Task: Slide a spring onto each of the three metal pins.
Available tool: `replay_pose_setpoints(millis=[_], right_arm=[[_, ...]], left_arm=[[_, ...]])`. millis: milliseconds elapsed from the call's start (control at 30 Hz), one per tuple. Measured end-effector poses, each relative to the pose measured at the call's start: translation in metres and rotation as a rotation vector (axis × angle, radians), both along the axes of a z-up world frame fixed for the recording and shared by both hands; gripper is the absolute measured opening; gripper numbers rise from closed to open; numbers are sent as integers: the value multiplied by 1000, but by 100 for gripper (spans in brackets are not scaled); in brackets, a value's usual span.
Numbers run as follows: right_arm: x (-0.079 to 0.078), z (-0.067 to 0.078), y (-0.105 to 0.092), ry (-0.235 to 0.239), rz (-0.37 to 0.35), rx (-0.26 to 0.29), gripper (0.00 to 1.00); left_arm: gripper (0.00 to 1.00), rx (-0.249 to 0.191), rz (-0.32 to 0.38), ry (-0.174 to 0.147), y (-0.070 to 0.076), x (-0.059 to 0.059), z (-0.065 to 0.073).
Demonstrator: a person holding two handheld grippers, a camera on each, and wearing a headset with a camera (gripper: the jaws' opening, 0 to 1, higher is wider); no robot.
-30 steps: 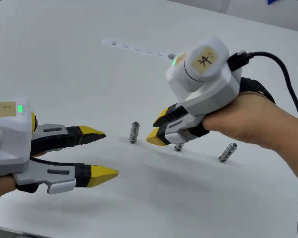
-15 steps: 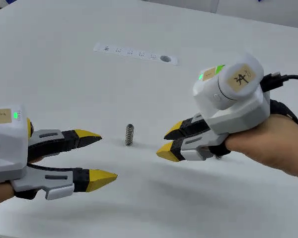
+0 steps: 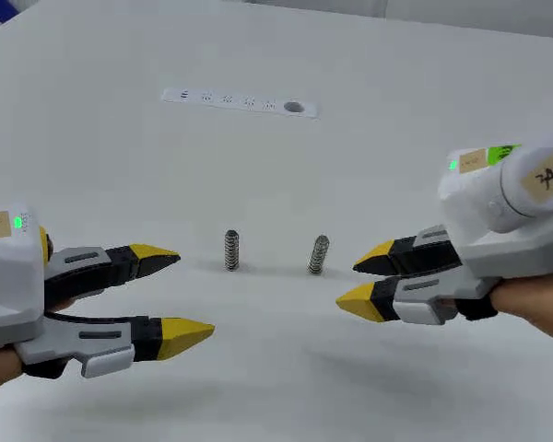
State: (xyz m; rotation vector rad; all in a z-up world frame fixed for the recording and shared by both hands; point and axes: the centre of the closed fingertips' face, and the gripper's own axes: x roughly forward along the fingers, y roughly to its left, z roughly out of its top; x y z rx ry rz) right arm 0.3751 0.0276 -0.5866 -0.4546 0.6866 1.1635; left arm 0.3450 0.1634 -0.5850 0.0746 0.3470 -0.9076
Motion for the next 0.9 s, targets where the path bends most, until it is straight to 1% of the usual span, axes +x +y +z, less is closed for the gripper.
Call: replay_pose_setpoints(millis=[167,300,533,633,767,833,900], right_arm=[[0,-2,-21,1,-51,18,30],[6,-2,-37,-11,-96,36,32],[13,-5,-57,-32,-130,60,39],[16,-4,-63,-35,-156,92,42],[18,-5,-68,-57,-159,110,46],[19,-5,-69,-84,-143,128,48],[19,-7,-71,-97,-133,134,50]], left_arm=[[57,-4,5,5,-2,0,-1],[58,-2,4,9,-2,-1,-2],[59,-4,4,15,-3,-1,-3],[59,-4,2,18,-4,-1,-4],[60,-9,0,19,-5,-1,-5],[60,-11,-1,17,-5,0,-5],[60,-17,0,15,-5,0,-4]])
